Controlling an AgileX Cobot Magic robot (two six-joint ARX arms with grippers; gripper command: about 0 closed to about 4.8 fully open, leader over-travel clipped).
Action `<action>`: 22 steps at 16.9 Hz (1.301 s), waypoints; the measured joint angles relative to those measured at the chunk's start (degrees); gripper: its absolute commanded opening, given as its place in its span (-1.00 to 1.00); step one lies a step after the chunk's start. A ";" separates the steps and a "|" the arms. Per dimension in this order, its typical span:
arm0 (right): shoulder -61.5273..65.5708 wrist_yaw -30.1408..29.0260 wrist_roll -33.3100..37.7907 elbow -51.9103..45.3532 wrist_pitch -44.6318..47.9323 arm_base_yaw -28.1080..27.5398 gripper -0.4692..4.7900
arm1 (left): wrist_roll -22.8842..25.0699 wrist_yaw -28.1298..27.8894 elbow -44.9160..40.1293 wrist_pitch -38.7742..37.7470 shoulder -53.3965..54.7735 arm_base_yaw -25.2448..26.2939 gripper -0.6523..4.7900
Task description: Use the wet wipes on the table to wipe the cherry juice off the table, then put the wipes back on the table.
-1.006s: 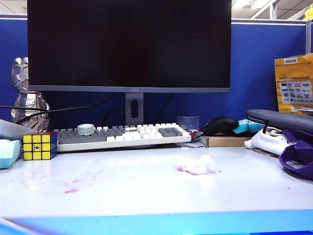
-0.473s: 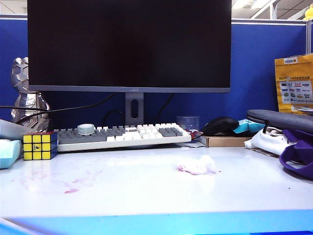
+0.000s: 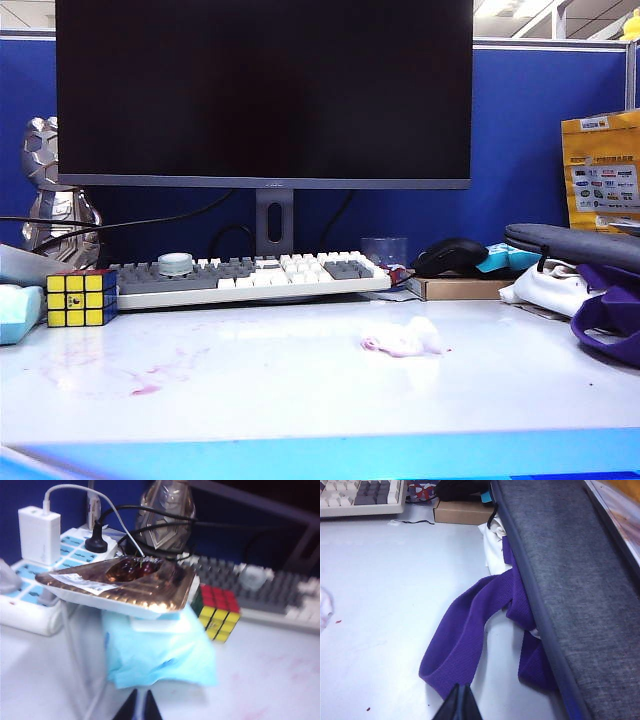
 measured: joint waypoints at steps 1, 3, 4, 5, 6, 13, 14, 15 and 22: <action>0.00 0.00 0.00 0.00 0.00 0.00 -0.82 | -3.10 1.46 0.02 1.51 0.00 0.00 -0.51; 0.00 -0.07 0.00 0.00 -0.02 -0.02 -0.82 | -10.56 10.64 1.97 12.52 0.00 -0.02 -0.51; 0.00 -0.09 0.00 0.00 0.00 0.00 -0.82 | -11.87 11.21 3.21 15.98 0.00 -0.02 -0.51; 0.00 -0.13 0.00 0.00 0.00 0.00 -0.82 | -12.76 11.26 5.44 19.74 0.02 -0.02 -0.50; 0.00 -0.11 0.00 0.00 0.00 0.00 -0.82 | -12.87 11.28 7.58 21.05 0.22 -0.02 -0.50; 0.00 -0.13 0.00 0.00 0.00 -0.02 -0.82 | -5.25 33.59 36.57 21.68 39.69 -0.48 -0.47; 0.00 -0.13 0.00 0.00 0.00 -0.02 -0.82 | -5.27 40.37 43.23 21.68 51.06 -4.17 -0.46; 0.00 -0.13 0.00 0.00 0.00 -0.02 -0.82 | -4.68 42.23 46.45 21.59 56.85 -7.87 -0.46; 0.02 -0.09 0.00 0.00 -0.02 -0.04 -0.82 | 17.33 34.49 66.05 4.92 89.07 -29.27 -0.45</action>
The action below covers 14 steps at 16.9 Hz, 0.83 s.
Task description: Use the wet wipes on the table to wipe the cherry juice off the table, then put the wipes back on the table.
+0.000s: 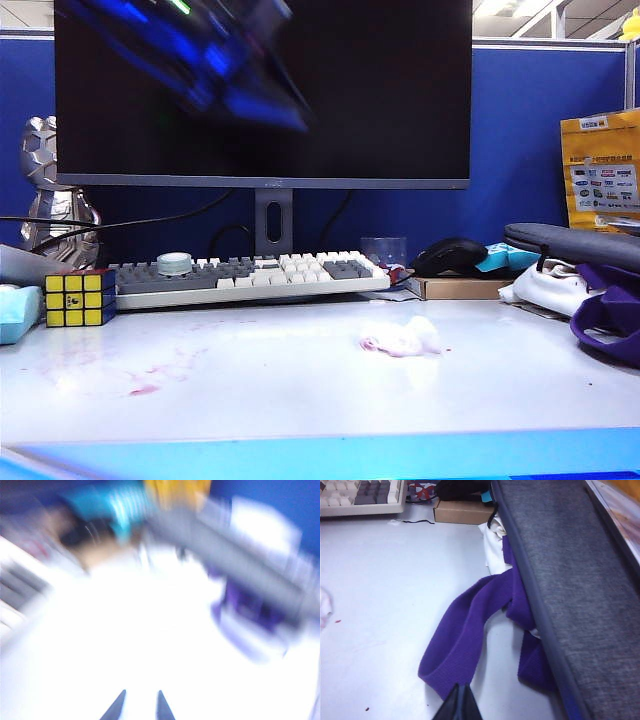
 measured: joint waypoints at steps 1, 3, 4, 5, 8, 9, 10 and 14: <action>0.00 0.00 0.00 0.00 0.02 0.00 -0.82 | 4.50 -2.40 3.19 -3.26 5.42 -3.06 -0.45; 0.00 0.00 0.00 0.00 0.04 0.00 -0.82 | 8.52 -5.11 6.10 -10.01 10.47 -6.54 -0.45; 0.00 0.00 0.00 0.00 0.02 0.00 -0.82 | 9.99 -5.90 7.56 -11.50 12.87 -8.50 -0.45; 0.00 0.00 0.00 0.00 0.02 0.00 -0.82 | 11.39 -7.54 7.56 -11.76 14.14 -10.16 -0.45; 0.00 0.00 0.00 0.00 0.02 0.00 -0.82 | 13.35 -11.89 8.57 -12.39 18.03 -12.70 -0.40; 0.00 0.00 0.00 0.00 0.02 0.00 -0.82 | 14.16 -13.62 8.83 -12.72 18.53 -12.87 -0.18; 0.00 0.00 0.00 0.00 0.02 0.00 -0.82 | 14.43 -13.92 8.85 -12.55 18.53 -12.94 0.56; 0.00 0.00 0.00 0.00 0.02 0.00 -0.82 | 14.32 -14.12 9.55 -11.30 18.49 -13.53 0.66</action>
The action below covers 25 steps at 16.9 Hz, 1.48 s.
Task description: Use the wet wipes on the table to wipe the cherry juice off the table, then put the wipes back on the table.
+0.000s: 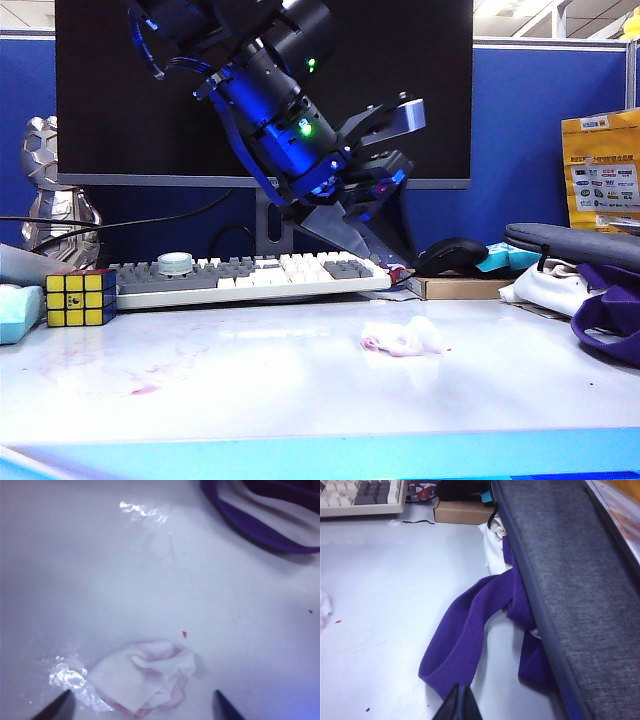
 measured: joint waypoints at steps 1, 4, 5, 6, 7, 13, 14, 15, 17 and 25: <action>0.00 0.00 0.00 0.00 0.00 0.00 -0.82 | -0.70 0.00 0.00 0.04 0.00 -0.04 0.49; 0.00 0.00 0.00 0.00 0.00 0.00 -0.82 | -1.97 0.07 0.02 1.49 2.45 -0.98 0.02; 0.00 0.00 0.00 0.00 0.00 0.00 -0.82 | -2.05 -0.11 0.02 1.84 3.52 -0.98 0.02; 0.00 0.00 0.00 0.00 0.00 0.00 -0.82 | -2.05 -0.22 0.02 2.21 4.33 -0.98 0.02; 0.00 0.00 0.00 0.00 0.00 0.00 -0.82 | -2.27 -0.70 0.02 2.45 5.03 -1.01 0.03; 0.02 0.00 0.00 0.00 0.00 0.00 -0.82 | -6.36 -6.47 13.68 -7.10 11.74 -0.96 0.16; 0.02 0.00 0.00 0.00 0.00 0.00 -0.82 | -6.88 -6.54 15.93 -9.64 12.87 -0.96 0.16; 0.00 0.00 0.00 0.00 0.00 0.00 -0.82 | -7.30 -6.64 16.55 -11.69 12.98 -0.96 0.16; 0.00 0.02 0.00 0.00 0.00 0.00 -0.82 | -7.69 -6.67 17.62 -15.93 12.94 -1.05 0.16; 0.00 0.02 0.00 0.00 0.00 0.00 -0.82 | -8.94 -6.40 18.23 -18.60 17.00 -1.88 0.06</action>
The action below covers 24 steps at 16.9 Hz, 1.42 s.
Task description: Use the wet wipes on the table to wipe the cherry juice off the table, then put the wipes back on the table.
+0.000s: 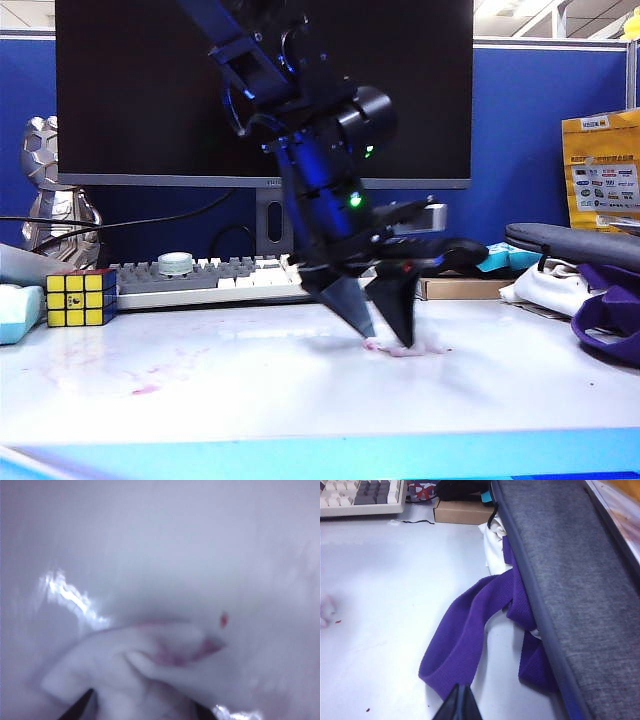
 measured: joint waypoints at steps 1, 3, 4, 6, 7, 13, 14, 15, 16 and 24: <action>0.00 -0.02 0.00 0.00 0.00 0.00 -0.82 | -0.07 -0.07 0.11 0.96 0.48 -0.33 -0.41; 0.00 -0.02 0.00 0.00 -0.02 0.00 -0.82 | -0.68 -0.79 0.22 2.16 0.94 -0.39 -0.78; 0.00 -0.02 0.00 0.00 0.00 0.00 -0.82 | -1.62 -0.90 0.37 2.12 0.98 -0.26 -0.78; 0.00 -0.02 0.00 0.00 0.00 0.00 -0.82 | -2.43 -3.52 2.12 -0.68 1.42 -0.07 -0.78; 0.00 -0.02 0.00 0.00 0.00 0.00 -0.82 | -2.58 -5.73 2.36 -2.03 1.31 0.55 -0.78; 0.00 -0.02 0.00 0.00 0.00 0.00 -0.82 | -6.91 -7.98 4.22 -11.30 0.63 18.03 -0.78; 0.00 0.00 0.00 0.00 0.00 0.00 -0.82 | -6.95 -8.00 4.31 -11.74 0.61 20.81 -0.78; -0.02 0.00 0.00 0.00 0.00 0.00 -0.82 | -7.10 -8.07 4.48 -11.98 0.59 23.26 -0.78; 0.00 0.00 0.00 0.00 0.00 0.00 -0.82 | -6.78 -8.13 4.96 -12.66 0.70 25.46 -0.78; 0.00 -0.04 0.00 0.00 0.00 -0.02 -0.82 | -4.50 4.39 13.20 -9.88 6.67 15.39 -0.78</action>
